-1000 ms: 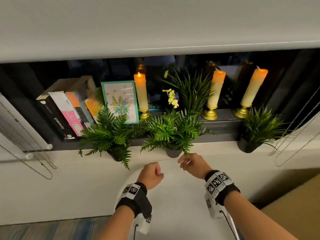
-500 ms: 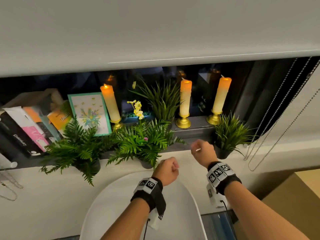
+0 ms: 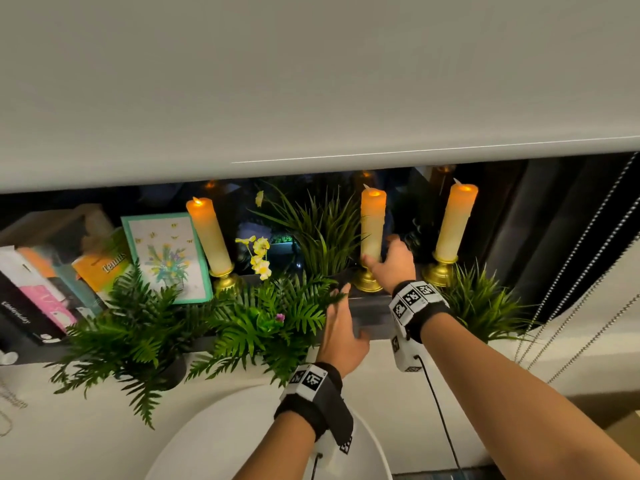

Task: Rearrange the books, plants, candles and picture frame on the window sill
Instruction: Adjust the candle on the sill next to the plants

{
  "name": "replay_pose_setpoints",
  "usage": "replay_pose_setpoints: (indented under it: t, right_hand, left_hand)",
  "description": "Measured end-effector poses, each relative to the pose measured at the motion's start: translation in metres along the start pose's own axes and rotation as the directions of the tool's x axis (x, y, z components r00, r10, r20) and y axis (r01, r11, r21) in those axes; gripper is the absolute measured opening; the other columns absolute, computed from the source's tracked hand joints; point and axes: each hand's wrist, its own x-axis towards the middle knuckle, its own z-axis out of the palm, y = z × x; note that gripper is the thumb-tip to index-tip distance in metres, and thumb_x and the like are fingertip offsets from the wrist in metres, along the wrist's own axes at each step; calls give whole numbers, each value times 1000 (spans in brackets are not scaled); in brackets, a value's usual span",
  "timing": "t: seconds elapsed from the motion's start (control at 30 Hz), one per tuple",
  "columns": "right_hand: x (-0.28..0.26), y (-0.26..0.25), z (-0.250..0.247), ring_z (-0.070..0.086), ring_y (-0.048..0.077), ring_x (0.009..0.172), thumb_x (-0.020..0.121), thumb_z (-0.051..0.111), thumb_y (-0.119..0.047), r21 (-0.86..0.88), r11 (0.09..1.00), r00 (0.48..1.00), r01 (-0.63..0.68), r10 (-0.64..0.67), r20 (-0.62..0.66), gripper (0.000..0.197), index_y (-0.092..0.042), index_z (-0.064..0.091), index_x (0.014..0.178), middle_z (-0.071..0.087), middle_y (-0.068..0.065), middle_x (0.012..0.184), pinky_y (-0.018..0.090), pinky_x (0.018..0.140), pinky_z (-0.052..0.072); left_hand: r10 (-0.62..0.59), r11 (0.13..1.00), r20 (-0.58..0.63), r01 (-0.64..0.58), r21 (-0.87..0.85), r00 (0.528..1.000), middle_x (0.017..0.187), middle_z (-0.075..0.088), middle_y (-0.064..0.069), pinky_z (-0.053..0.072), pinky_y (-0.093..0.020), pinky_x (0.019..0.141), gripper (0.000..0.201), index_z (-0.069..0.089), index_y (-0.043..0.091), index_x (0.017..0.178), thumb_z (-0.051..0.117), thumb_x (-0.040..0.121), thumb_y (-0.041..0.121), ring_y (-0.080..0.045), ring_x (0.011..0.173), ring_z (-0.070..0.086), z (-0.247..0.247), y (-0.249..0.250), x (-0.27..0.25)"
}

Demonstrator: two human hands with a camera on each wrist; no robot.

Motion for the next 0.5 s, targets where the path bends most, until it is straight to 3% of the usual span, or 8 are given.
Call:
replay_pose_setpoints:
  t: [0.1,0.23,0.33,0.5]
  right_hand:
    - [4,4,7,59,30,105,74,72,-44,-22,999,999,37,-37,9,54,-15,53,115,62,11,111,47,89,51]
    - [8,9,2,63,28,100,76,71,-43,-2,998,997,56,-56,52,50,-18,54,115,66,9,108,46,87,53]
    - [10,15,-8,64,29,99,76,71,-40,-6,999,999,42,-42,29,49,-17,54,116,66,10,108,46,87,54]
    - [7,19,-17,63,31,101,77,71,-39,-31,999,1000,20,-20,12,49,-16,54,117,66,11,109,47,88,53]
  left_hand:
    - [-52,999,-48,51,-15,997,135,39,-10,35,-28,103,74,25,13,146,62,83,3,-25,129,41,5,-3,3]
    - [-25,999,-190,33,41,981,117,48,-13,32,-21,88,49,40,3,127,59,82,3,-26,114,47,9,-3,5]
    - [-43,995,-284,67,73,958,107,49,-8,30,-20,81,59,34,2,137,58,85,10,-20,99,50,9,3,7]
    - [-61,998,-350,63,-5,935,109,44,-1,28,-13,80,58,35,2,137,59,84,5,-11,98,45,10,9,11]
